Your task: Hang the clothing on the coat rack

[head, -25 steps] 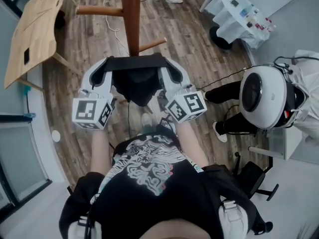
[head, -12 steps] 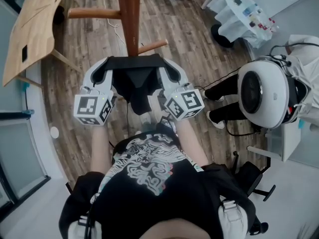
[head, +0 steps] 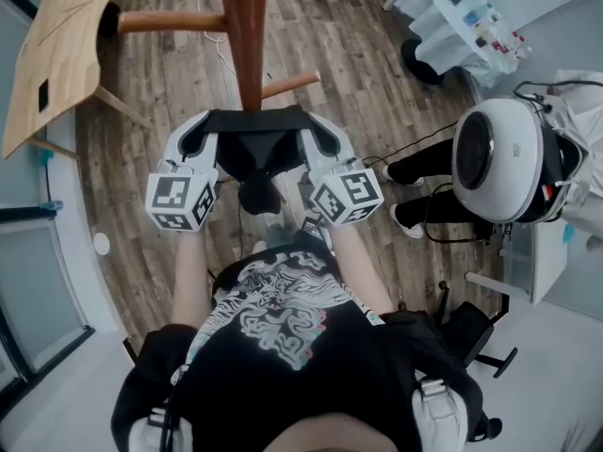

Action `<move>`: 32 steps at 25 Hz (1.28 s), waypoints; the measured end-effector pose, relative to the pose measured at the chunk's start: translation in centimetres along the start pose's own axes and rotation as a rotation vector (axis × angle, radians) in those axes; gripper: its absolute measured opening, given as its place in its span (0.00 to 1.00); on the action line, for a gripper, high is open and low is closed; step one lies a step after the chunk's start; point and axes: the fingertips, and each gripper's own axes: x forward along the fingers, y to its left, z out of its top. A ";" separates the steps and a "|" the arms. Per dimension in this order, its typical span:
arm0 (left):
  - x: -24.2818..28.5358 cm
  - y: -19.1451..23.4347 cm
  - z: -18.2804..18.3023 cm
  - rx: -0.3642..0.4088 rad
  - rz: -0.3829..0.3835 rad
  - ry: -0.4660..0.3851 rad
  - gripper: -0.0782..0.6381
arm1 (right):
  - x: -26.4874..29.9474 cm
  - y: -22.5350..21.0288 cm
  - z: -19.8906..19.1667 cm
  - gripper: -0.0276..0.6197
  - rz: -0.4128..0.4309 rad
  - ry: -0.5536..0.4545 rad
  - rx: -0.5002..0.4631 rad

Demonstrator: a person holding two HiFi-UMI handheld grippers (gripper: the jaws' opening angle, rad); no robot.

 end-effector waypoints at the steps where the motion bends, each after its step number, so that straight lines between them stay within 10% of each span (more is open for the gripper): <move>1: 0.1 0.0 -0.2 -0.002 0.000 0.004 0.11 | 0.0 -0.1 -0.2 0.06 0.000 0.004 0.002; 32: 1.1 -1.3 -8.1 -0.063 -0.062 0.142 0.12 | 0.3 0.6 -7.2 0.06 0.047 0.145 0.004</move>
